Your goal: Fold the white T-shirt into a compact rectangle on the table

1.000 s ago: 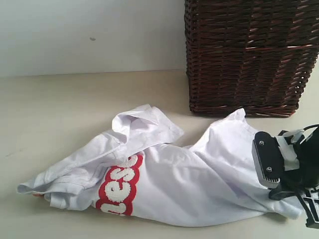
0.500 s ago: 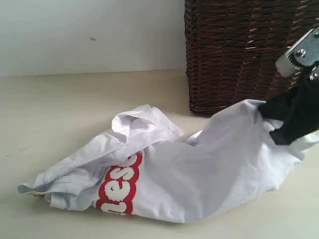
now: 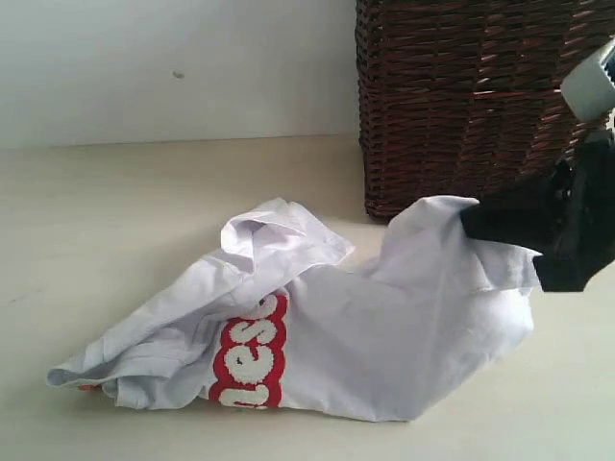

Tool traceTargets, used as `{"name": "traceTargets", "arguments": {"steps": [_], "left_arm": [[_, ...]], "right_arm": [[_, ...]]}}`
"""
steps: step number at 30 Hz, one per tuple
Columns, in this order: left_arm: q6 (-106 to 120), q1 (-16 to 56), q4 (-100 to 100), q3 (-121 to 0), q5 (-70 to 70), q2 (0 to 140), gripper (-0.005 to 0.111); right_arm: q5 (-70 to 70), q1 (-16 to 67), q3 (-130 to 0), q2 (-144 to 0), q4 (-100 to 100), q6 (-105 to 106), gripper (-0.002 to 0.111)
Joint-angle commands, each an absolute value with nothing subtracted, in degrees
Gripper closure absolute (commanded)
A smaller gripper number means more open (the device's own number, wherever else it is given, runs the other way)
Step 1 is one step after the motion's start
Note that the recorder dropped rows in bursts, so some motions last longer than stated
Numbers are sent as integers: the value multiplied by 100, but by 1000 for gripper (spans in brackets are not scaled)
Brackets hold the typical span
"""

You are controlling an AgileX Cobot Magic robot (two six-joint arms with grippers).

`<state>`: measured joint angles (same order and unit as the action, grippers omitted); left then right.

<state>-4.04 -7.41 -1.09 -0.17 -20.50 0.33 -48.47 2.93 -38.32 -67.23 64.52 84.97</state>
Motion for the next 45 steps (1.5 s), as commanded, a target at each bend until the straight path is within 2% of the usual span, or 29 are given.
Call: {"name": "traceTargets", "arguments": {"steps": [1, 3, 12, 15, 21, 24, 27, 30, 31, 34, 38, 42, 45], "left_arm": [[-433, -756, -122, 0, -2005, 0, 107], [-433, -756, -122, 0, -2005, 0, 107], [-433, -756, -122, 0, -2005, 0, 107], [-433, -756, -122, 0, -2005, 0, 107], [-433, -756, -122, 0, -2005, 0, 107], [-433, -756, -122, 0, -2005, 0, 107], [-433, -756, -122, 0, -2005, 0, 107], [-433, -756, -122, 0, -2005, 0, 107], [-433, -756, -122, 0, -2005, 0, 107], [-433, -756, -122, 0, -2005, 0, 107], [-433, -756, -122, 0, -2005, 0, 107], [-433, -756, -122, 0, -2005, 0, 107], [-433, -756, -122, 0, -2005, 0, 107]], "right_arm": [[-6064, 267, -3878, -6635, 6424, 9137, 108], [-6996, 267, -3878, -6573, 6434, 9416, 108], [-6996, 334, -3868, -6175, 6979, 9588, 108], [-5947, 334, -3868, -6357, 7338, 9570, 108], [-2614, 334, -3868, -7161, 8260, 9590, 108], [-1836, 334, -3868, -7784, 8259, 9782, 108], [-1583, 334, -3881, -8393, 8259, 10320, 98], [-1600, 334, -3892, -8964, 8259, 10756, 80], [-1600, 334, -3892, -9177, 8259, 10840, 71], [-1590, 334, -3892, -9519, 8259, 10936, 56], [-1590, 334, -3892, -9473, 8259, 10936, 48], [-1529, 334, -3906, -9074, 8298, 10936, 47], [-887, 334, -3931, -8705, 8917, 10924, 47]]}}
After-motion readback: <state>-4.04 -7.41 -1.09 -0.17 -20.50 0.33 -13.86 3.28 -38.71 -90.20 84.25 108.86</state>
